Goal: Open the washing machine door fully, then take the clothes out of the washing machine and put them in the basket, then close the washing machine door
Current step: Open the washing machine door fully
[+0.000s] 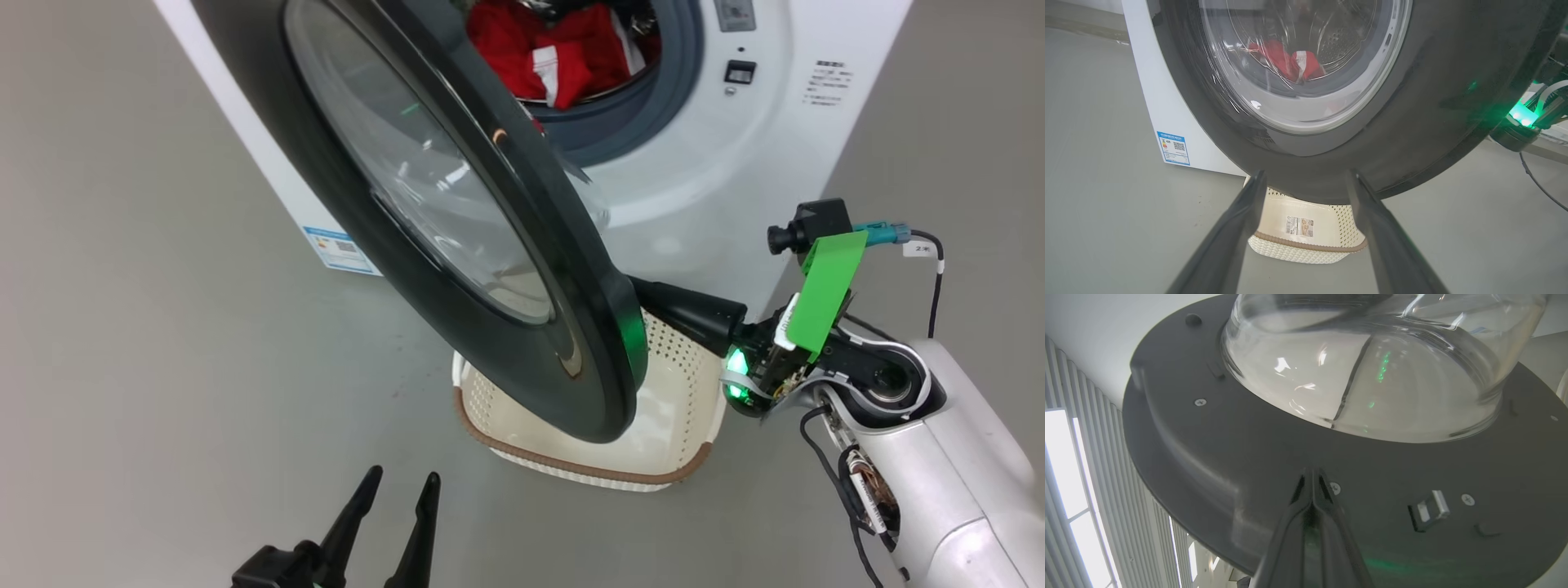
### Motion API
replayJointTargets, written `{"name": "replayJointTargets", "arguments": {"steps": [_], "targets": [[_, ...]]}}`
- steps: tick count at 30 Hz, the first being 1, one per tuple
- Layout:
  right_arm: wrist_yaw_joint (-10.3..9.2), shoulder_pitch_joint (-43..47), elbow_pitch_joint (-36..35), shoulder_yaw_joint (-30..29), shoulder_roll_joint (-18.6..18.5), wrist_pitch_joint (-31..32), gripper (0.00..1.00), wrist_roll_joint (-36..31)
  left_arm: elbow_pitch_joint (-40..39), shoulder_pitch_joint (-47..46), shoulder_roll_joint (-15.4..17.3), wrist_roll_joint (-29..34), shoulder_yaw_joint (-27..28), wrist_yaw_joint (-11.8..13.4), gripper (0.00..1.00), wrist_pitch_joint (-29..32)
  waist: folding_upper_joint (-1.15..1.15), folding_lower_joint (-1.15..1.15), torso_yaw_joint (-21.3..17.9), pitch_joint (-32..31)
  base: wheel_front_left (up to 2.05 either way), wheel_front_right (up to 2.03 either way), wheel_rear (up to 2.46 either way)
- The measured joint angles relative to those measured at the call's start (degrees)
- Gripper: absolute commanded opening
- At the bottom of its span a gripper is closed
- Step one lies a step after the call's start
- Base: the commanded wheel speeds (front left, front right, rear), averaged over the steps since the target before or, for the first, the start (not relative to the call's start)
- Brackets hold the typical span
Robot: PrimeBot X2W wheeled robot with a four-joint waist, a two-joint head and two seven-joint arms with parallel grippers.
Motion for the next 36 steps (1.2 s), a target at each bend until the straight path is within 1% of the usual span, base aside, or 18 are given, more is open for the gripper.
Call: {"name": "replayJointTargets", "arguments": {"steps": [5, 10, 16, 20, 27, 36], "targets": [[0.00, 1.33, 0.08, 0.08, 0.76, 2.38, 0.00, -1.24, 0.14, 0.07, 0.00, -0.24, -0.10, 0.07, 1.00, 0.00, 0.00, 0.00, 2.02, -1.15, 0.00, 0.00, 0.00], [0.00, 4.79, -1.93, 0.80, 1.78, 3.57, 0.00, -3.04, 0.14, 0.84, 0.01, -0.16, -0.08, 0.32, 1.00, 0.00, 0.00, 0.00, 4.07, -2.71, 0.00, 0.00, 0.00], [0.00, 7.75, -2.94, 1.53, 2.96, 4.25, 0.00, -3.27, 0.20, 2.63, 0.02, 0.33, 0.31, 1.10, 1.00, 0.00, 0.00, 0.00, 6.48, -4.57, 0.00, 0.00, 0.00], [-0.01, 9.00, -3.07, 2.00, 2.99, 4.59, 0.00, -3.27, 0.15, 3.02, 0.02, -0.36, 1.56, 1.93, 1.00, 0.00, 0.00, 0.00, 8.61, -6.01, 0.00, 0.00, 0.00], [-0.01, 8.93, -3.41, 5.58, 3.44, 4.05, 0.00, -2.61, -1.54, 4.05, 0.09, -0.96, 3.72, 2.67, 1.00, 0.00, 0.00, 0.00, 11.14, -7.48, 0.00, 0.00, 0.00], [-0.01, 7.36, -3.41, 10.58, 3.42, 1.63, 0.00, -0.30, -2.53, 4.16, 0.08, -0.96, 4.70, 3.11, 1.00, 0.00, 0.00, 0.00, 11.91, -7.25, 0.00, 0.00, 0.00]]}}
